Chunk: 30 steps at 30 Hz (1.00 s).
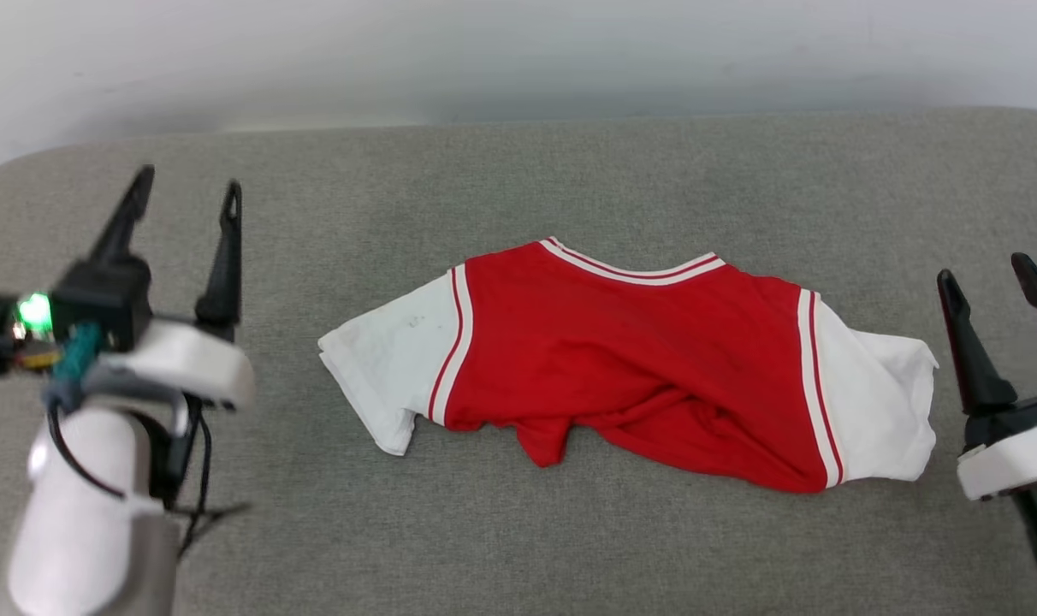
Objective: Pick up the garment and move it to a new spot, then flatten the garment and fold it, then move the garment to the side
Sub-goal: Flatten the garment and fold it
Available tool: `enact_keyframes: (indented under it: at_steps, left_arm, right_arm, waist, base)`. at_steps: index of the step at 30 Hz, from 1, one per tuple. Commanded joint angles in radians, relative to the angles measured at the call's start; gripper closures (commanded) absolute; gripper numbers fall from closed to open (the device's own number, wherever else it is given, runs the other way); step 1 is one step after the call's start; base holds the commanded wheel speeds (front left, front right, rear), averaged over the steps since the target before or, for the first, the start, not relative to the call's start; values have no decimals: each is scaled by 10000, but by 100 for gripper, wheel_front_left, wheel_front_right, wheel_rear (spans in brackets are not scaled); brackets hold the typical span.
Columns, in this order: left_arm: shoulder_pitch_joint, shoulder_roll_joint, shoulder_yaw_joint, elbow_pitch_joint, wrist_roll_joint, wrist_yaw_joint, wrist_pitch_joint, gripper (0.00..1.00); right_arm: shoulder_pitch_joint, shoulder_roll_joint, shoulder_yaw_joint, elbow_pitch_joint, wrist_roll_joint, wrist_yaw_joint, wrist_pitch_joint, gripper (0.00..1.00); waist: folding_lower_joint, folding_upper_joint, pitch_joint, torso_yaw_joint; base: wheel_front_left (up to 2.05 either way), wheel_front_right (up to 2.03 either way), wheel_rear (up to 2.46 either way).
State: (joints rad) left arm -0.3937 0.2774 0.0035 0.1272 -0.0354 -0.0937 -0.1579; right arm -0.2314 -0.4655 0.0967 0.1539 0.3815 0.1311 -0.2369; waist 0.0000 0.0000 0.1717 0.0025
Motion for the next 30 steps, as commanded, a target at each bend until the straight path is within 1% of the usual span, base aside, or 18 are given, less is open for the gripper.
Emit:
enact_keyframes:
  at_steps: [1, 3, 5, 8, 10, 12, 15, 19, 22, 24, 27, 30]
  left_arm:
    - [-123, 36, -33, 40, -64, -40, 64, 0]
    - [-677, 377, -269, 107, -198, -195, 595, 0]
    - [-1167, 722, -526, 243, -430, -282, 1330, 0]
    - [-1835, 1199, -1020, 459, -1074, -349, 2787, 0]
    - [-2172, 1606, -1790, 556, -1829, -350, 4002, 0]
    - [-2552, 2151, -2561, 591, -2726, -346, 5260, 0]
    - [-3096, 2968, -3616, 600, -3894, -349, 6796, 0]
    - [-3635, 3683, -4801, 704, -5379, -351, 8434, 0]
    - [-4039, 4042, -5460, 827, -6197, -352, 9333, 0]
    - [-4201, 4164, -5878, 991, -6669, -352, 9839, 0]
    - [-4409, 4336, -6406, 1301, -7235, -353, 10486, 0]
    - [-4527, 4459, -6869, 1606, -7640, -353, 10895, 0]
  right_arm:
    - [155, 86, -69, -69, -41, -7, -13, 0]
    - [517, 679, -508, -588, -524, -5, -42, 0]
    - [826, 1111, -764, -1004, -890, -7, 22, 0]
    - [1126, 1543, -949, -1442, -1251, -5, 86, 0]
    - [1251, 1726, -1024, -1595, -1384, -5, 165, 0]
    - [1275, 1833, -1059, -1751, -1463, -7, 163, 0]
    - [1173, 1933, -1049, -1859, -1543, -5, 185, 0]
    - [943, 1969, -965, -1907, -1574, -5, 201, 0]
    - [764, 1974, -888, -1920, -1594, -5, 199, 0]
    - [666, 1972, -827, -1896, -1583, -5, 184, 0]
    - [487, 1946, -667, -1847, -1661, -5, 177, 0]
    - [321, 1906, -546, -1765, -1661, -5, 139, 0]
  waist:
    - [0, 0, 47, -38]
    - [0, 0, 153, -120]
    - [0, 0, 263, -202]
    - [0, 0, 444, -330]
    - [0, 0, 571, -412]
    - [0, 0, 706, -480]
    - [0, 0, 930, -591]
    - [0, 0, 1233, -748]
    - [0, 0, 1472, -864]
    - [0, 0, 1627, -935]
    - [0, 0, 1837, -1060]
    - [0, 0, 2012, -1169]
  base:
    - [0, 0, 0]
    - [0, 0, 0]
    - [0, 0, 0]
    - [0, 0, 0]
    - [0, 0, 0]
    - [0, 0, 0]
    - [0, 0, 0]
    - [0, 0, 0]
    - [0, 0, 0]
    - [0, 0, 0]
    - [0, 0, 0]
    - [0, 0, 0]
